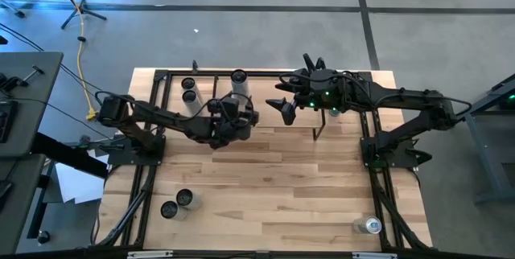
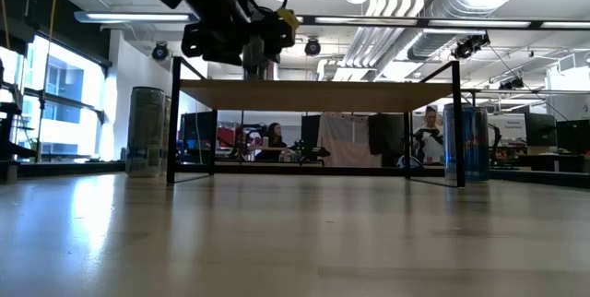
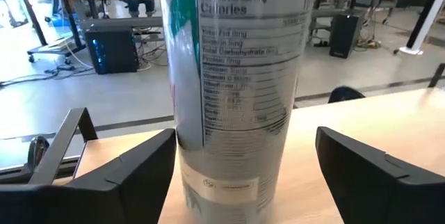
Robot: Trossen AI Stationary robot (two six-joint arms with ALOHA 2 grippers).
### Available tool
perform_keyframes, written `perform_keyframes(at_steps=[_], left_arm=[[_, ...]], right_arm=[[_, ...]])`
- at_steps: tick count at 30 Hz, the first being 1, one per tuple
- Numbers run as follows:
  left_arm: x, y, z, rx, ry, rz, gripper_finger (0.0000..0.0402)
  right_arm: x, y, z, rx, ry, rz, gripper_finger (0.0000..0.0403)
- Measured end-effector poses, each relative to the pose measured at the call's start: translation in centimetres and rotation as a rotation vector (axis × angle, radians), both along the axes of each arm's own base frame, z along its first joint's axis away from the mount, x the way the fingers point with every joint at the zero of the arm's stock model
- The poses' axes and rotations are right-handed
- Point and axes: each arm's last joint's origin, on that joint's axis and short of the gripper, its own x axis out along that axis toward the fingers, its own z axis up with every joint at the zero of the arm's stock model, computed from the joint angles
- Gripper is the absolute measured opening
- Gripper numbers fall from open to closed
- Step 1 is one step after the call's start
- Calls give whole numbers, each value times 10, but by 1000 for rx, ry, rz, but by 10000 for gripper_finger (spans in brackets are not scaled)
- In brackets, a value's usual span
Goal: Place canned beverage on shelf
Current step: Put the right white pink soda can on the shelf
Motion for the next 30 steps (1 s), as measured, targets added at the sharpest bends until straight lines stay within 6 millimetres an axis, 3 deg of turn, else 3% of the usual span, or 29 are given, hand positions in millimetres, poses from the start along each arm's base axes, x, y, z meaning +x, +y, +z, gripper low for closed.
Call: perform_keyframes(at_steps=[18,24,30], left_arm=[[-44,-28,47,-11,-6,-90,338],[-63,-37,74,4,8,-179,338],[-89,-46,105,12,61,-381,337]], right_arm=[[0,0,0,7,-3,-3,303],[9,-12,-10,208,-61,-205,303],[31,-22,-26,314,-79,-200,303]])
